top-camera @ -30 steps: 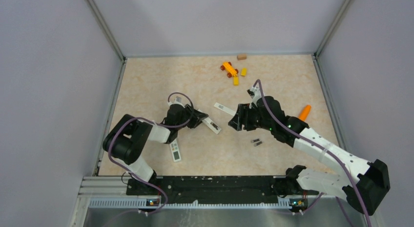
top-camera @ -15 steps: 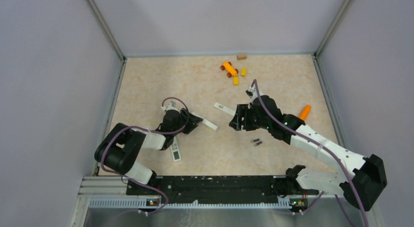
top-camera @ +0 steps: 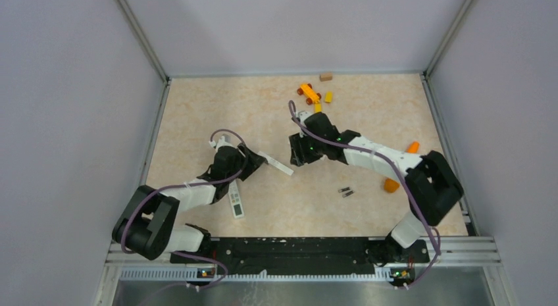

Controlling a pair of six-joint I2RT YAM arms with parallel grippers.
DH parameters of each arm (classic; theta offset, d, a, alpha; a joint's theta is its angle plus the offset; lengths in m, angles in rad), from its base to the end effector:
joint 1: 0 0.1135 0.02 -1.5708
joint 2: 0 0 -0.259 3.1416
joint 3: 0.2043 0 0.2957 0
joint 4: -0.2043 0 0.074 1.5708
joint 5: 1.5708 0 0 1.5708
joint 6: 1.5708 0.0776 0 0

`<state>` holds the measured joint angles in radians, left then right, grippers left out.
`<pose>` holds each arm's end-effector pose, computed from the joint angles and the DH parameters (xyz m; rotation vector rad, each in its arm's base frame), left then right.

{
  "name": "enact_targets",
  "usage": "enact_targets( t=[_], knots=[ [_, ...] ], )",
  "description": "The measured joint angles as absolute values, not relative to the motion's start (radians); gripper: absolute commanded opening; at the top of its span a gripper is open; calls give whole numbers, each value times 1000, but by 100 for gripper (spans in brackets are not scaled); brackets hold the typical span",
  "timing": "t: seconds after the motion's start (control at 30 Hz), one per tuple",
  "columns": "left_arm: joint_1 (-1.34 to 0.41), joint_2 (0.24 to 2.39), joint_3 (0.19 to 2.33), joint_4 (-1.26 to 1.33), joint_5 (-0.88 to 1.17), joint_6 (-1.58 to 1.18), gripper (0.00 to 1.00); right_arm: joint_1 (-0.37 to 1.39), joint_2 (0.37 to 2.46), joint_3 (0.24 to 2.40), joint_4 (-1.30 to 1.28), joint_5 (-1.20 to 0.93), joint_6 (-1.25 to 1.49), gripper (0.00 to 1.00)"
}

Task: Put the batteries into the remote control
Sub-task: Adjust the remote control at the center of the board.

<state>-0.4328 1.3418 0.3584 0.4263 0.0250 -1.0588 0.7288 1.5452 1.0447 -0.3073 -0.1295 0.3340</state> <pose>0.2718 -0.1277 0.0778 -0.6826 2.1602 -0.8743 0.2921 0.2742 0.1770 -0.5476 2.4104 0.6404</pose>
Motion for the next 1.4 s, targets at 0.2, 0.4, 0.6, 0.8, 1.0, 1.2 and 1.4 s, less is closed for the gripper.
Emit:
enact_targets(
  t=[0.2,0.4,0.6,0.8,1.0,1.2,1.4],
  knots=[
    [-323,1317,468,303,71,-1025,60,729,1806,1295,-308,-177,133,50],
    [-248,1318,489,245,140,-1029,58,730,1959,1440,-345,-270,-2,51],
    [-187,1318,489,221,196,-1031,58,744,2078,1551,-436,-317,-102,51],
    [-138,1313,489,213,233,-1031,58,781,2090,1583,-482,-316,-155,48],
    [-98,1253,476,205,262,-1028,58,825,2119,1605,-506,-297,-173,40],
    [-65,1184,466,170,270,-1018,60,860,2130,1606,-530,-223,-181,36],
    [-48,1107,454,119,270,-999,62,902,2130,1612,-546,-123,-175,59]
  ],
)
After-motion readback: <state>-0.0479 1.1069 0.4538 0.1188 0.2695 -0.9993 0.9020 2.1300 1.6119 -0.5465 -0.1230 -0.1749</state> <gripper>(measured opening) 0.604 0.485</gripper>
